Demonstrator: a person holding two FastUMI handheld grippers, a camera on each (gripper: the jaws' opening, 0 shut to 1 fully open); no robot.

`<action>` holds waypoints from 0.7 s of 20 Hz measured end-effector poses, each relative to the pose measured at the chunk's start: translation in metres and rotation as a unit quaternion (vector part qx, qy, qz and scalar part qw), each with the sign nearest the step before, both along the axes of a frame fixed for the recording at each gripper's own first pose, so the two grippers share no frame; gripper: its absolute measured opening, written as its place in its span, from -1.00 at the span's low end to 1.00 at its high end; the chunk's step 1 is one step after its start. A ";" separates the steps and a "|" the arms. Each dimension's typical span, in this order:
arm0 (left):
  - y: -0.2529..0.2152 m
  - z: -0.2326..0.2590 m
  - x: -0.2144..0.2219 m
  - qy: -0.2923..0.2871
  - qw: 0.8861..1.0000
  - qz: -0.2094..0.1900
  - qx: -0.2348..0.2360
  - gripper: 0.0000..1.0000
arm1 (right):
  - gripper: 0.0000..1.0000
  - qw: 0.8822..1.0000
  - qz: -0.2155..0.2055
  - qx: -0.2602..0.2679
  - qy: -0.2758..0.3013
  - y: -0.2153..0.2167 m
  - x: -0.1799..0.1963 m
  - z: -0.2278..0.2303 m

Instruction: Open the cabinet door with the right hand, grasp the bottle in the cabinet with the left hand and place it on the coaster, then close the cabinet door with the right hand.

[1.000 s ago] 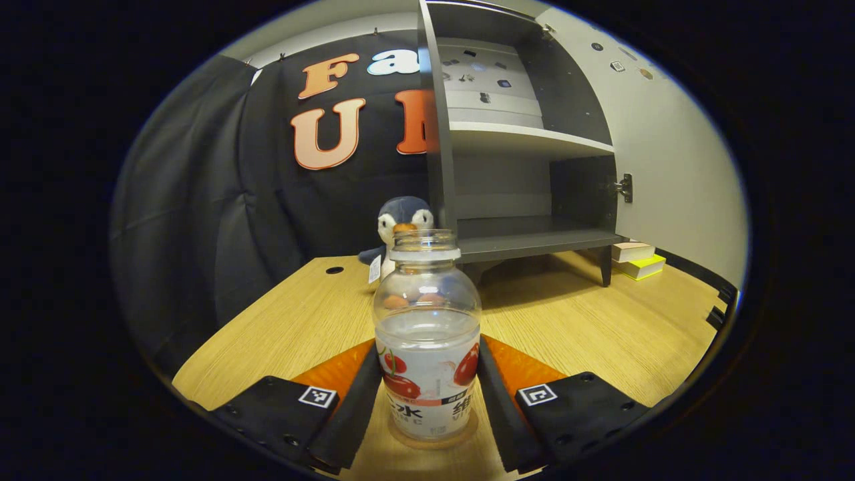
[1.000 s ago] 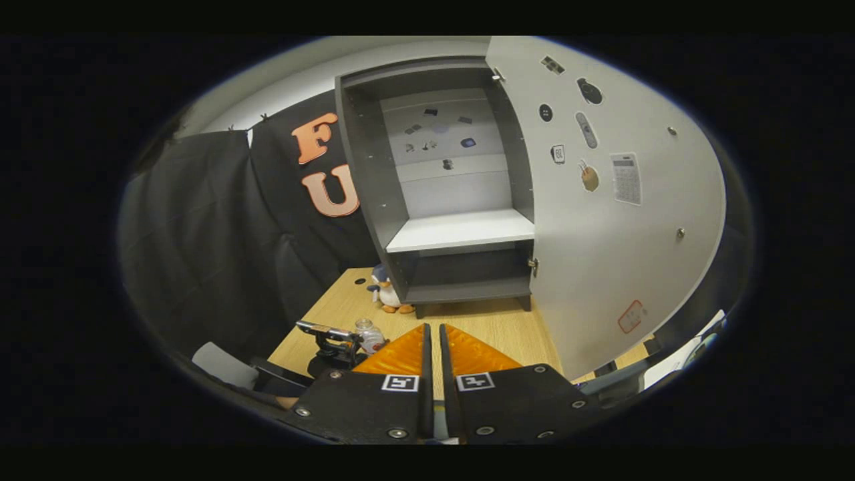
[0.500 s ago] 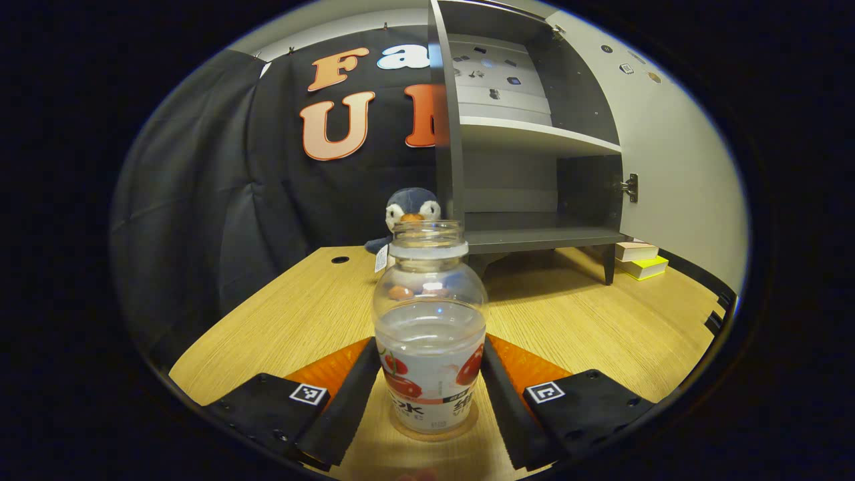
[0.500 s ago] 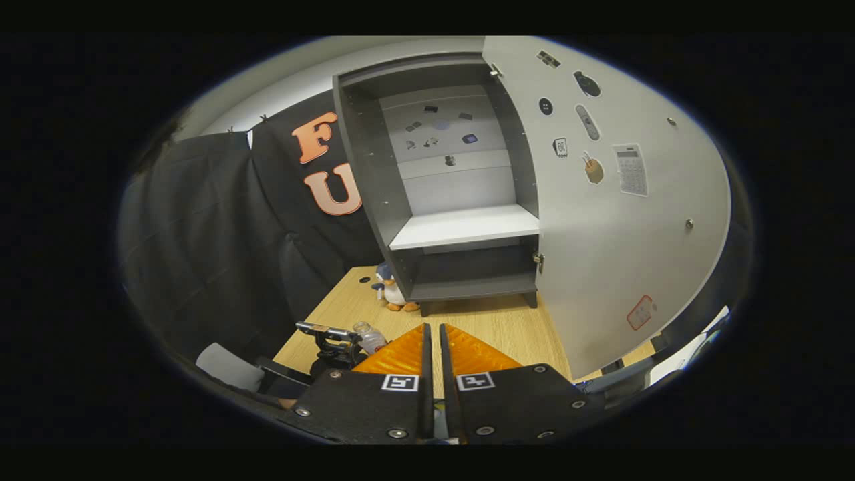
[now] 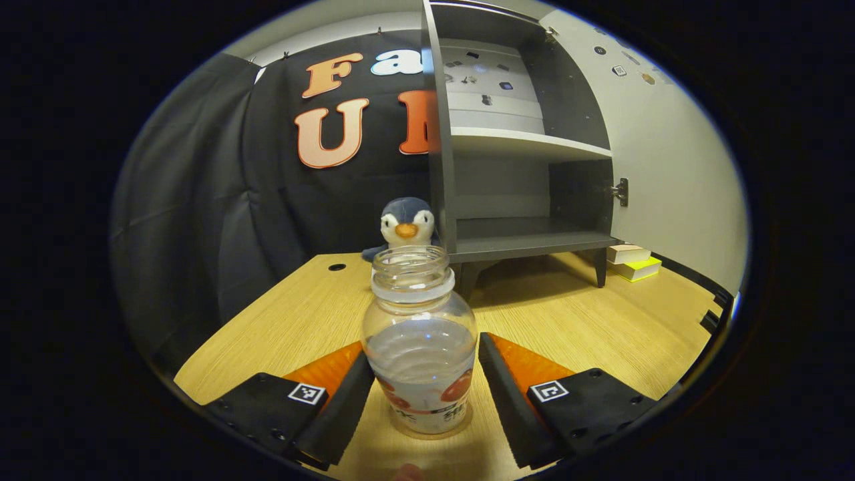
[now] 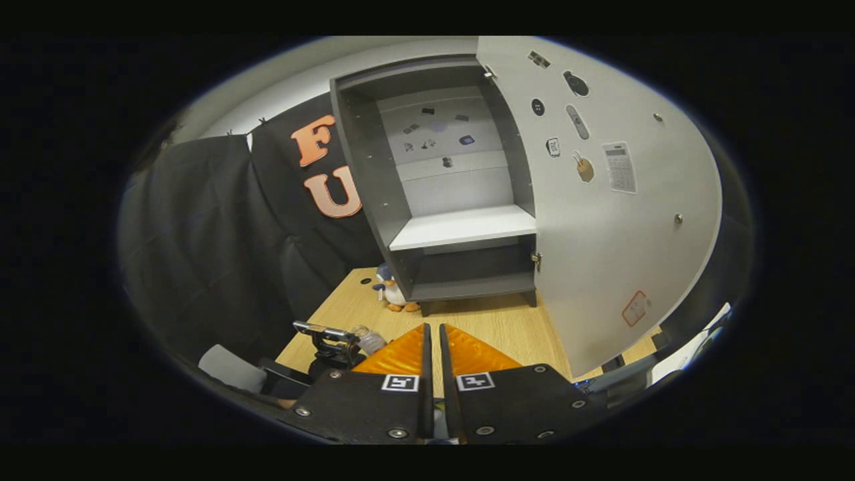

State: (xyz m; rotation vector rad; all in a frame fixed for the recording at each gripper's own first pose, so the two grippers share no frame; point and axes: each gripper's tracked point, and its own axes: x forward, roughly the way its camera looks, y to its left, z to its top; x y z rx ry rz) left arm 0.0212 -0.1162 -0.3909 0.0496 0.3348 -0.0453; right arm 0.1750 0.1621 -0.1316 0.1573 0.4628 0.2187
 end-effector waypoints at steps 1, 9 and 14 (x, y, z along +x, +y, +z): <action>0.002 0.001 -0.001 0.000 1.000 0.002 0.001 0.92 | -0.88 1.000 0.000 0.000 -0.001 0.000 -0.001 0.001; 0.002 0.031 -0.008 -0.019 1.000 0.001 0.008 0.92 | -0.88 1.000 0.001 0.010 -0.014 -0.002 -0.011 0.009; -0.003 0.068 -0.015 -0.041 0.999 -0.003 0.006 0.92 | -0.87 0.999 -0.003 0.014 -0.031 -0.010 -0.025 0.021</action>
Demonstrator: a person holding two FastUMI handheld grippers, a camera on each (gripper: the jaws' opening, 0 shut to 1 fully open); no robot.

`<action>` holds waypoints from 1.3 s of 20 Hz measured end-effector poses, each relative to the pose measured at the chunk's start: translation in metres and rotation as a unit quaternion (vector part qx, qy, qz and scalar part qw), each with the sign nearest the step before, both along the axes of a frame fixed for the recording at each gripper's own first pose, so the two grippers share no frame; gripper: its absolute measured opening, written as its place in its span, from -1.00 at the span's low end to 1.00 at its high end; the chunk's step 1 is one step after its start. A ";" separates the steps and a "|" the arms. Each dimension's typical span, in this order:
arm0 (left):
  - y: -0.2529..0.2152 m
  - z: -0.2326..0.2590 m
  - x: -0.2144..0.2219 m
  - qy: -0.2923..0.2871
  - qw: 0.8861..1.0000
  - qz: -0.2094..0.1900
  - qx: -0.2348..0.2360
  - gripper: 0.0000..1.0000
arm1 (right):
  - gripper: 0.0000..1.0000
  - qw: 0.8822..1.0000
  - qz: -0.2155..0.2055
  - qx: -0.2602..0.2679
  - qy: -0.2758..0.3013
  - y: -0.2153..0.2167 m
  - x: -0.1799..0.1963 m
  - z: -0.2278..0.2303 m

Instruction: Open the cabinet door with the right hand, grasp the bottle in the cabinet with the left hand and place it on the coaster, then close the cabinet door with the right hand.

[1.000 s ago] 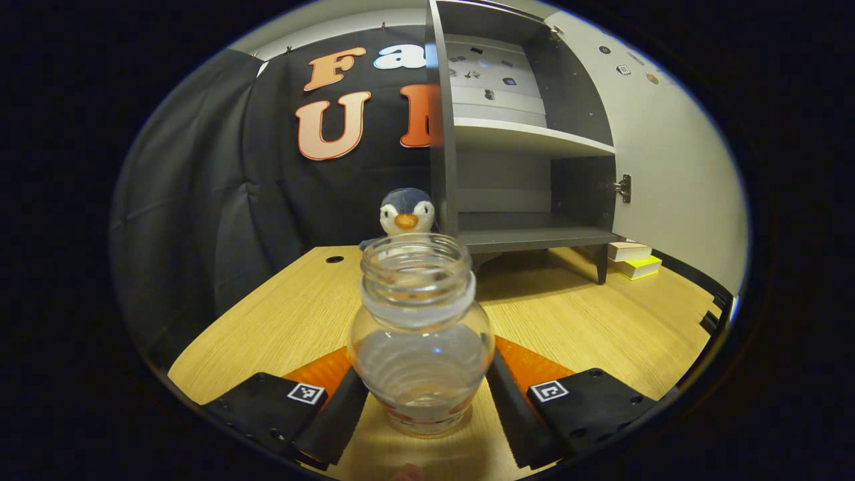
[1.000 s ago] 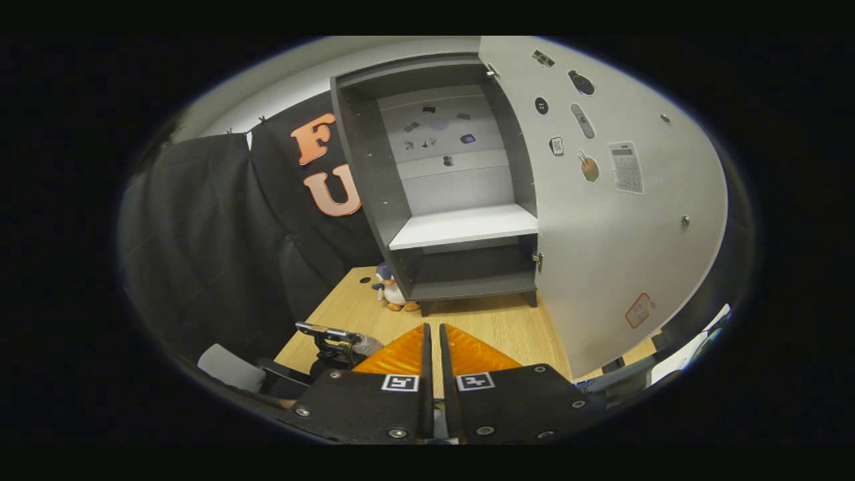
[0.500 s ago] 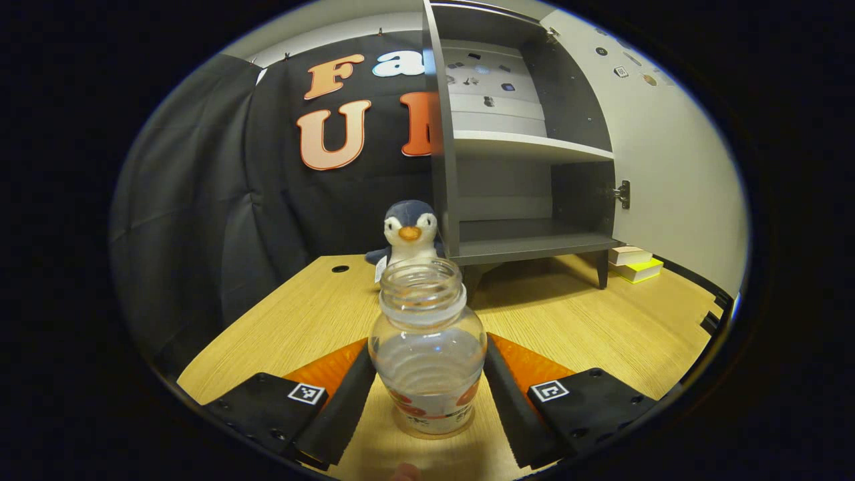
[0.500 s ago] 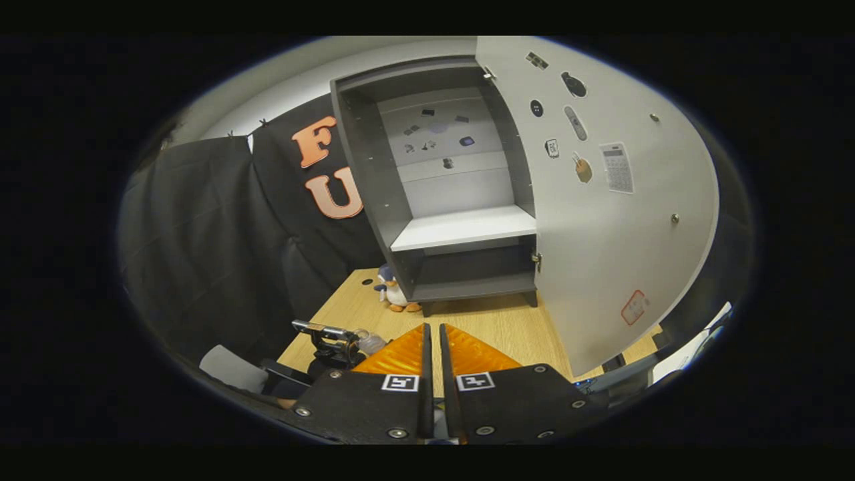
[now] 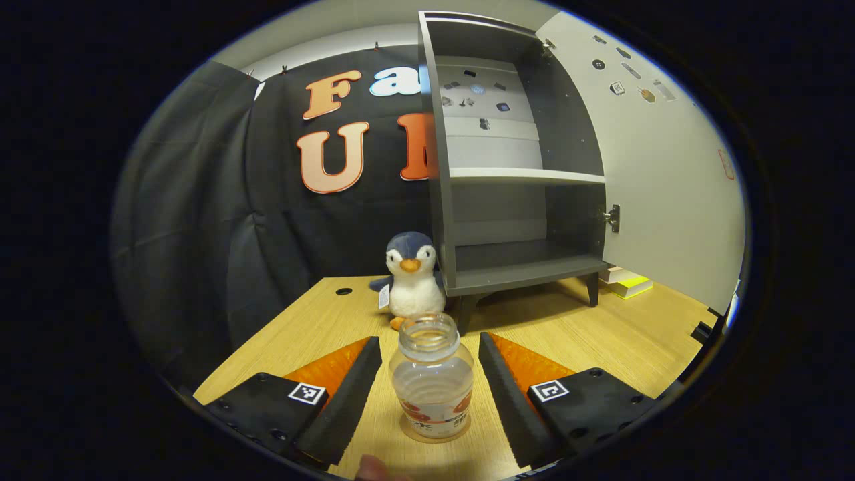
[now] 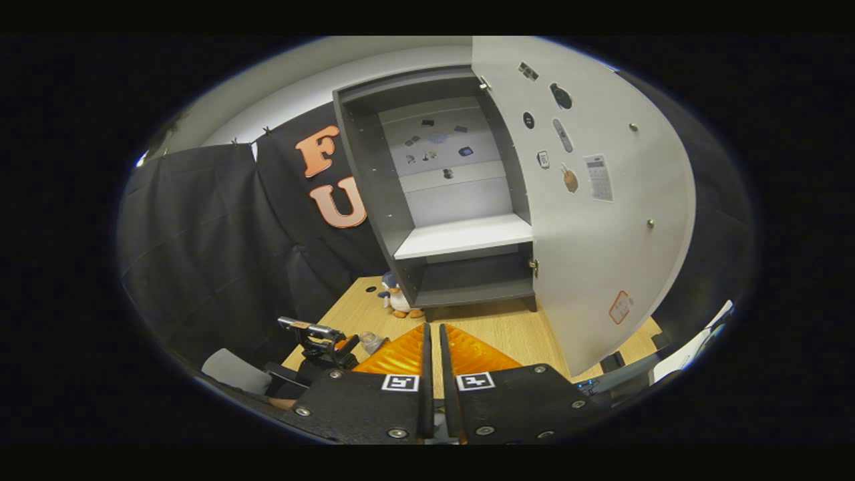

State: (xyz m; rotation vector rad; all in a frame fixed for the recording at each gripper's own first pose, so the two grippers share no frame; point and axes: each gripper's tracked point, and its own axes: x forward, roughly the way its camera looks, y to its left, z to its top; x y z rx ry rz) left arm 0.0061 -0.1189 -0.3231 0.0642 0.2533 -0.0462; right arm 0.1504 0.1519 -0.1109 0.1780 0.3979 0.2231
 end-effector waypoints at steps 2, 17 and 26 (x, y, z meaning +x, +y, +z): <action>-0.001 0.014 -0.004 -0.008 1.000 0.000 0.005 0.90 | -0.87 1.000 -0.005 0.005 -0.009 -0.005 -0.006 0.007; -0.016 0.140 -0.020 -0.042 0.997 -0.011 -0.063 0.92 | -0.65 0.984 -0.117 -0.027 -0.129 -0.153 -0.046 0.102; 0.004 0.166 -0.015 -0.050 0.997 0.012 -0.049 0.90 | -0.53 0.981 -0.131 -0.035 -0.140 -0.206 -0.022 0.103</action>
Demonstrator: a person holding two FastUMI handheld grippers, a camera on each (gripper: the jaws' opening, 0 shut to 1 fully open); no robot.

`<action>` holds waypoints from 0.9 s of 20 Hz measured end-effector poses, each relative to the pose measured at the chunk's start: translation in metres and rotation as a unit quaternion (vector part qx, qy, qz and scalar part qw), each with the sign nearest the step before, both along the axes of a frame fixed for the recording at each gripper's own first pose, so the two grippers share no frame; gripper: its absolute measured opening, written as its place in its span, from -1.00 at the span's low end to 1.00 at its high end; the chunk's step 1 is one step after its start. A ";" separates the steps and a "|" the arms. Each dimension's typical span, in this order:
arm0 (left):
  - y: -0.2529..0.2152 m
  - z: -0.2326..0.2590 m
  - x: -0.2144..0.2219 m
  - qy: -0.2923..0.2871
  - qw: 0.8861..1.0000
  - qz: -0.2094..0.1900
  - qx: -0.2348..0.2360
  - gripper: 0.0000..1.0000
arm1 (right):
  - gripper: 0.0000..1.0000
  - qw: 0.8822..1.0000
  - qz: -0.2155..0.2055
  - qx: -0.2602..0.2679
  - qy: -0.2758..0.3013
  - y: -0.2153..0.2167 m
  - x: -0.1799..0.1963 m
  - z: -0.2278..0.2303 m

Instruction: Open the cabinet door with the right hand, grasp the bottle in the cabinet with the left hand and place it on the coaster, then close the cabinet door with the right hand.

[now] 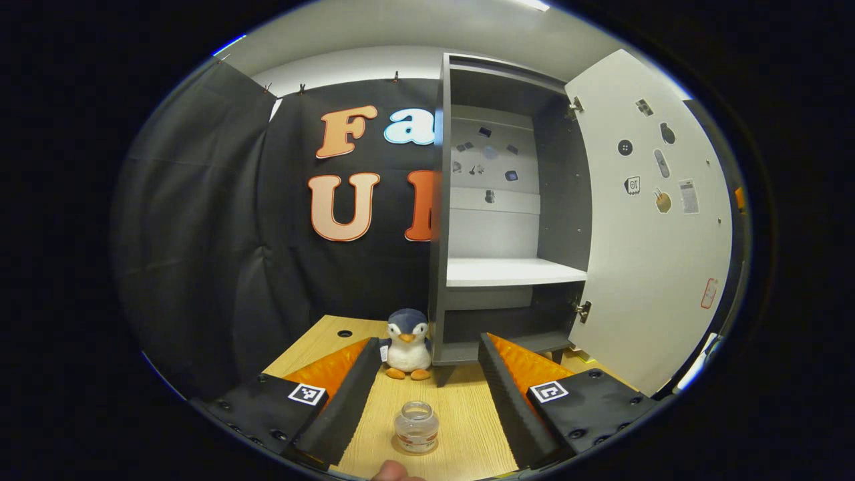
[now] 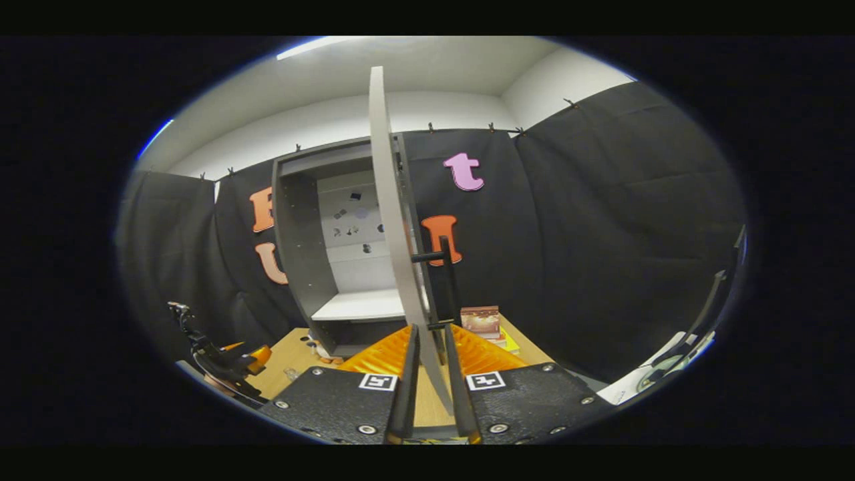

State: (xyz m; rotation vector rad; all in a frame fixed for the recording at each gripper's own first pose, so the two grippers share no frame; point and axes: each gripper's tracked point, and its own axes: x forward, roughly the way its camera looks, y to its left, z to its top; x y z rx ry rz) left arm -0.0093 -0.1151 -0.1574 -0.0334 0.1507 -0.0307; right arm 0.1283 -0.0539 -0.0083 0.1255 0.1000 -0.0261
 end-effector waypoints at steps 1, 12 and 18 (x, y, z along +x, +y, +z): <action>0.002 0.000 0.000 0.001 1.000 0.002 0.002 0.91 | -0.57 1.000 0.000 -0.001 0.003 -0.005 0.006 -0.004; 0.023 0.001 0.006 0.005 0.999 0.025 0.024 0.90 | -0.08 1.000 0.015 0.013 0.011 -0.014 0.043 -0.022; 0.029 0.000 0.018 0.004 0.999 0.028 0.020 0.92 | -0.08 0.999 0.039 -0.003 0.007 0.022 0.045 -0.023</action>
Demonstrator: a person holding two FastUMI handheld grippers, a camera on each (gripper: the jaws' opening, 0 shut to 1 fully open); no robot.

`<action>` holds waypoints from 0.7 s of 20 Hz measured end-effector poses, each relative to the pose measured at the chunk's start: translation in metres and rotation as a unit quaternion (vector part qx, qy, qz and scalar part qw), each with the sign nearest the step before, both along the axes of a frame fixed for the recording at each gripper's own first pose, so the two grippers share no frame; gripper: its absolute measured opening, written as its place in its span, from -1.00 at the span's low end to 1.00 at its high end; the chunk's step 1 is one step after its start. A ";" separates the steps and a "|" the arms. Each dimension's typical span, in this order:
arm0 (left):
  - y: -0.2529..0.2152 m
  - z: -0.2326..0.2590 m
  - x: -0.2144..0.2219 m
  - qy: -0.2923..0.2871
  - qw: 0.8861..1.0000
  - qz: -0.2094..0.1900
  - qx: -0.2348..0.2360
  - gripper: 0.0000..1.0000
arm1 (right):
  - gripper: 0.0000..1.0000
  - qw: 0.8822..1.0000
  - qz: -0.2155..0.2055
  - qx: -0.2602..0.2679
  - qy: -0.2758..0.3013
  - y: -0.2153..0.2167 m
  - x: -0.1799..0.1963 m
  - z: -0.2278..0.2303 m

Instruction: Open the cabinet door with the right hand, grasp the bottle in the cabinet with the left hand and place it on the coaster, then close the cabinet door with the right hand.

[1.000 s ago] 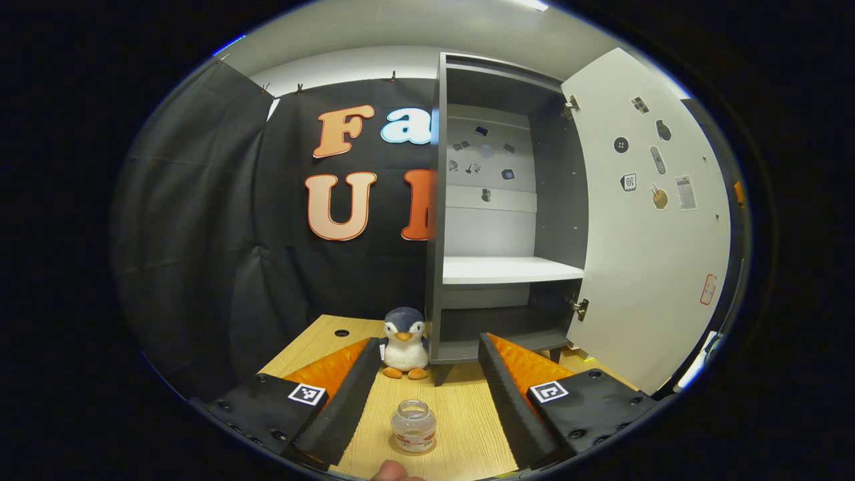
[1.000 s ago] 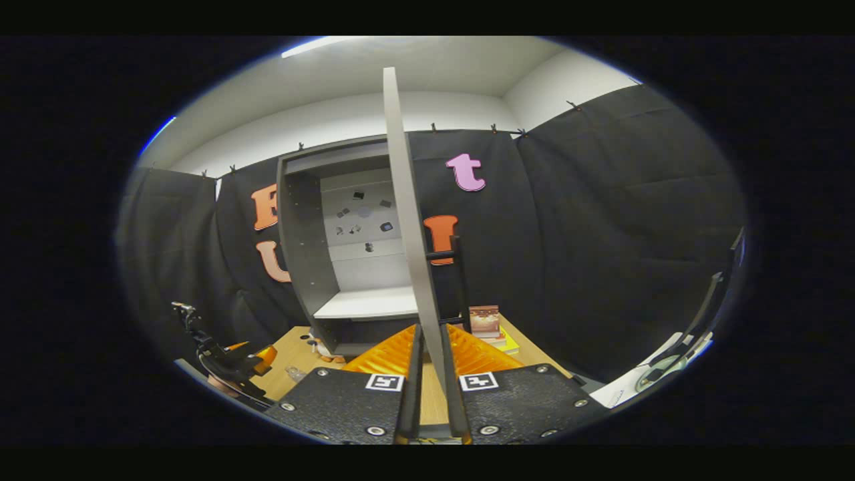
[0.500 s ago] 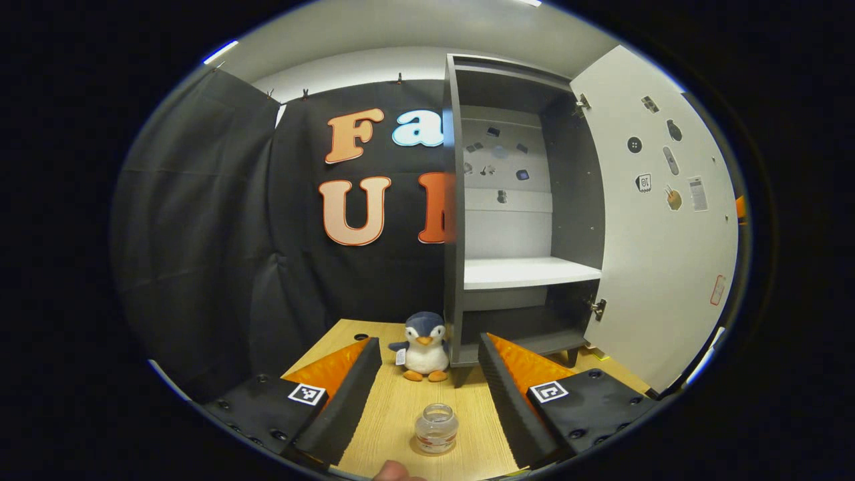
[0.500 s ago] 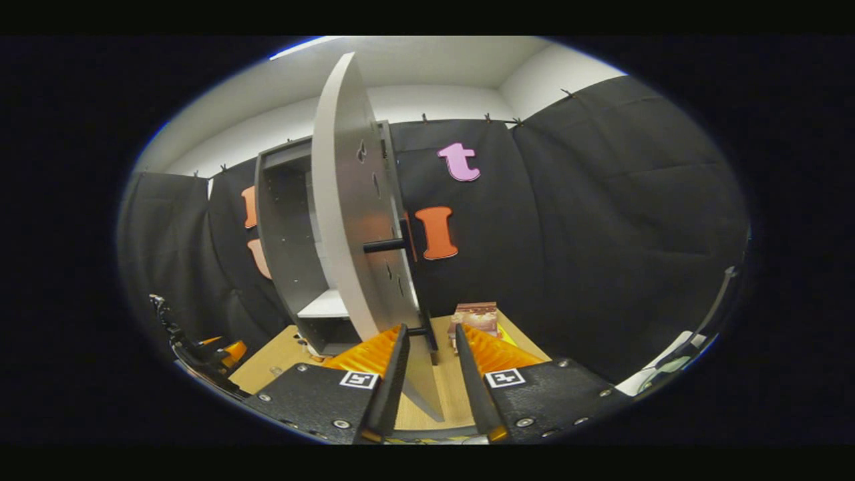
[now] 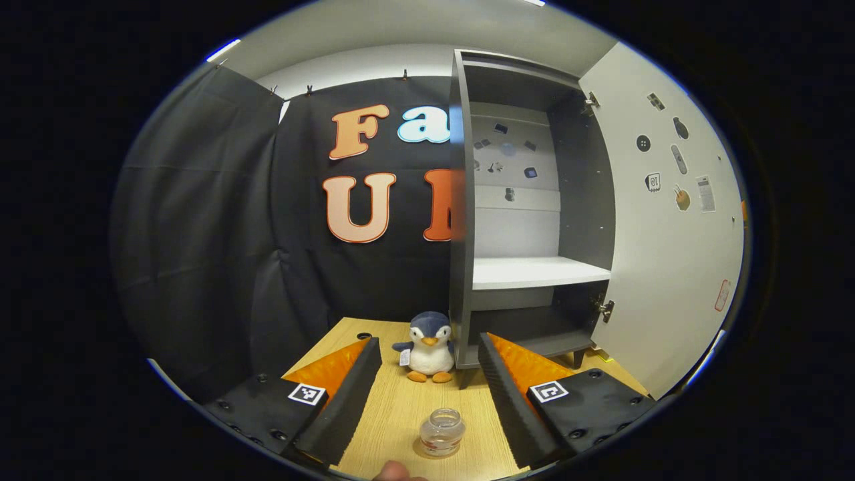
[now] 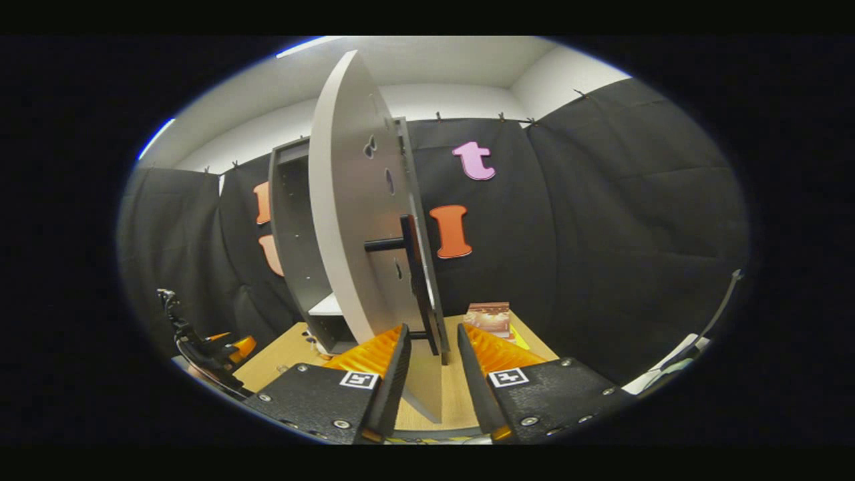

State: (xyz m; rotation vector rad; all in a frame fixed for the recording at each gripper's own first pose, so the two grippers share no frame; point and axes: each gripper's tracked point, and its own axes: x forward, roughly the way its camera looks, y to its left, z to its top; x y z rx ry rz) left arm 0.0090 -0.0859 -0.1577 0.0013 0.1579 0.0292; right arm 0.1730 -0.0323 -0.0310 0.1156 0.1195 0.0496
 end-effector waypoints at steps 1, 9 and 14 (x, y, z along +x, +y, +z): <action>0.003 0.002 0.002 -0.002 1.000 0.002 -0.001 0.91 | -0.09 1.000 0.011 -0.001 -0.002 0.013 0.000 0.000; 0.034 0.007 0.007 -0.009 1.000 0.018 -0.005 0.90 | 0.04 0.998 0.066 0.003 -0.011 0.083 0.020 -0.005; 0.059 0.007 0.011 -0.011 0.999 0.033 -0.010 0.90 | -0.02 0.995 0.096 0.000 -0.013 0.112 0.036 -0.005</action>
